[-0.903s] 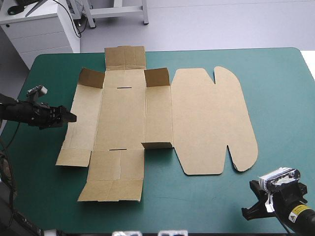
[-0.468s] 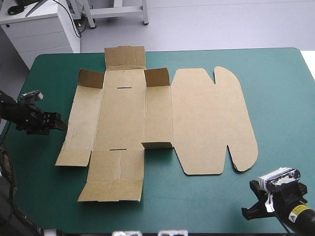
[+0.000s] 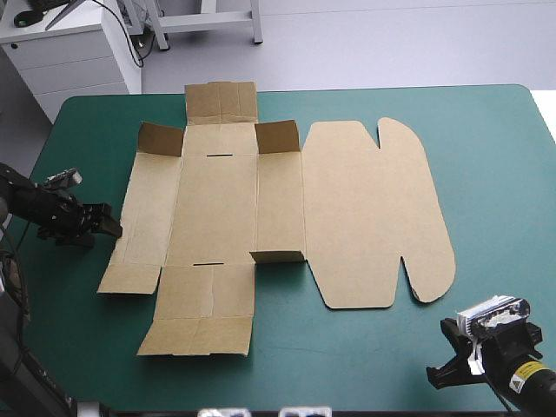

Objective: Fold the box

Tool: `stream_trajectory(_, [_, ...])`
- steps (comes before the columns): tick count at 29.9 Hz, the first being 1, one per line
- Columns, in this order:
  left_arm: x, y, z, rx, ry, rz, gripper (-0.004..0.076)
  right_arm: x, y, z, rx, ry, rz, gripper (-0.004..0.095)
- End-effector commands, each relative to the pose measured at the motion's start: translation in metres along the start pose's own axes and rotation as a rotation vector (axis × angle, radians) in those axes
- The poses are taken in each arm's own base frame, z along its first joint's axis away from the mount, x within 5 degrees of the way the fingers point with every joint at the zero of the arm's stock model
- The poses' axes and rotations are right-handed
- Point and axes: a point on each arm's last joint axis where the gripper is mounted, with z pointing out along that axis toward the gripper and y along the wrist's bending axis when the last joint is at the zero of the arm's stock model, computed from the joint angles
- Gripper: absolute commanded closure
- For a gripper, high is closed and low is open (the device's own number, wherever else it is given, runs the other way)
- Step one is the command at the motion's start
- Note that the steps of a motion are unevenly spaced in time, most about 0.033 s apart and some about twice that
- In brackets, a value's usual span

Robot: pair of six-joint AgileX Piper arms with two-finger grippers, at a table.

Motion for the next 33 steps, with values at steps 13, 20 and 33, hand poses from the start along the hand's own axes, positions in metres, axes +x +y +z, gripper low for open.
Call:
stream_trajectory(13, [0.014,-0.018,0.016,0.2,0.036,-0.025,0.0203,-0.012,0.0,-0.004,0.006,-0.08,-0.002,0.0927])
stream_trajectory(20, [0.029,-0.021,0.034,0.285,0.065,-0.051,0.0203,-0.012,0.0,-0.004,0.006,-0.08,-0.002,0.0927])
stream_trajectory(33, [0.027,-0.045,0.047,0.299,0.109,0.035,0.0219,-0.012,0.0,-0.004,0.007,-0.082,-0.004,0.0927])
